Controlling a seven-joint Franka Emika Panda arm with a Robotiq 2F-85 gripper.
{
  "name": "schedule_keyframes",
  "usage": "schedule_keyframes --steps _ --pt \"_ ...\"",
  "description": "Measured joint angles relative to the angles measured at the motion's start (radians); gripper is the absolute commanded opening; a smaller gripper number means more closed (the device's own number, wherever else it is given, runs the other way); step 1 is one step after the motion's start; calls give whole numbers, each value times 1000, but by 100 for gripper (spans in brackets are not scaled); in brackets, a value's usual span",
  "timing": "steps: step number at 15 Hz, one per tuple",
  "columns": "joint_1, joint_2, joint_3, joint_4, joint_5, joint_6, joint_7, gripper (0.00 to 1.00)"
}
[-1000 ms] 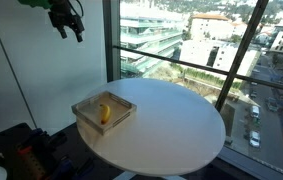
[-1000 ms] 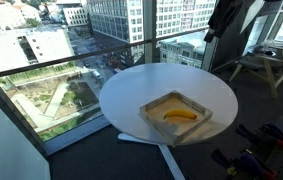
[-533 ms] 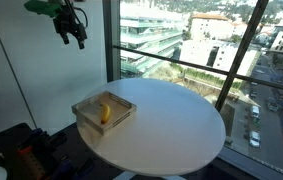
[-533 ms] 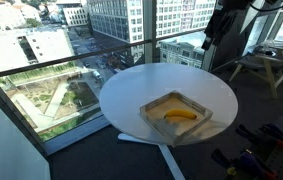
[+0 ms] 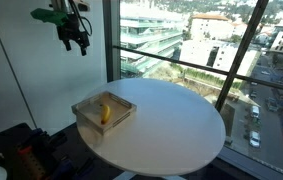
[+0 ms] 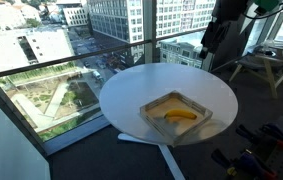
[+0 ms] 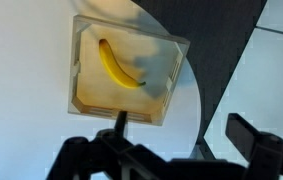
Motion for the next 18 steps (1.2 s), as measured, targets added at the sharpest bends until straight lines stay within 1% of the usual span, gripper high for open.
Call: schedule_keyframes --steps 5,11,15,18 --pt "-23 61 -4 0 -4 59 -24 100" --pt "-60 142 -23 18 -16 138 -47 100" --pt "-61 198 -27 40 -16 181 -83 100" --pt "-59 238 -27 60 -16 191 -119 100"
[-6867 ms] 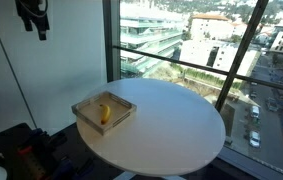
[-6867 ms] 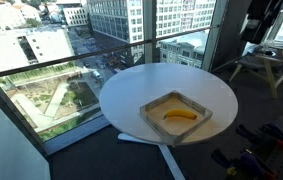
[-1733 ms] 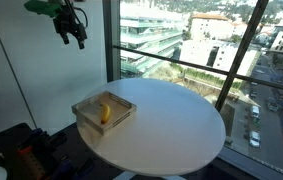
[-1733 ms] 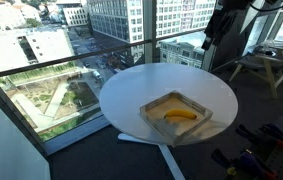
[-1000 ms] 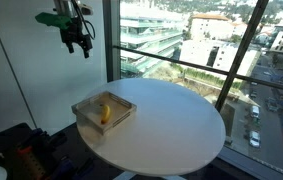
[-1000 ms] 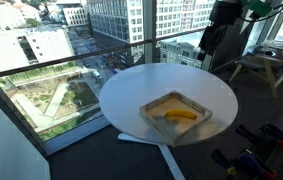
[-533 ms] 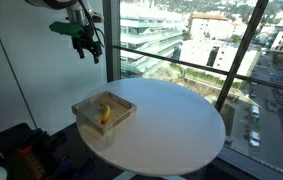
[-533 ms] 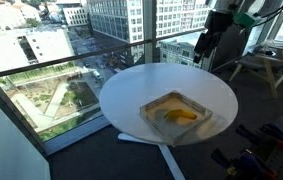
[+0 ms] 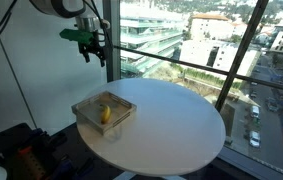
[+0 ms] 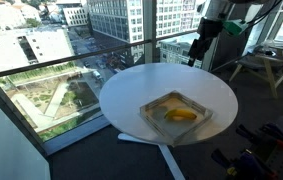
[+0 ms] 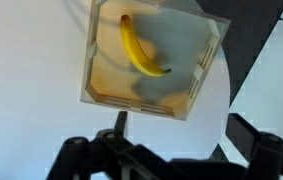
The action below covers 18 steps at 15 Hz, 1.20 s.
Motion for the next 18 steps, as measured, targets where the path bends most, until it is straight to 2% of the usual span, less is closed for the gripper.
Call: schedule_keyframes --steps 8,18 --pt "6 77 1 33 0 2 -123 100" --pt "8 102 1 46 0 22 -361 100"
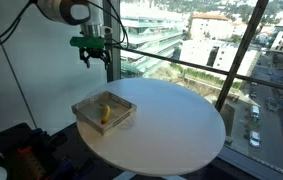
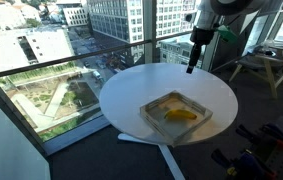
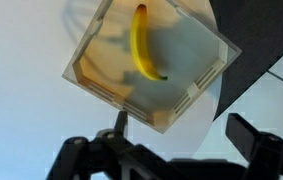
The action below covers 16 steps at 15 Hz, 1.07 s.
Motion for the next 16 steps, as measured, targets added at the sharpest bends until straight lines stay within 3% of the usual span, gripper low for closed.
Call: schedule_keyframes --steps 7,16 --pt "0 0 0 0 4 10 -148 100" --pt "0 2 0 -3 4 10 -177 100"
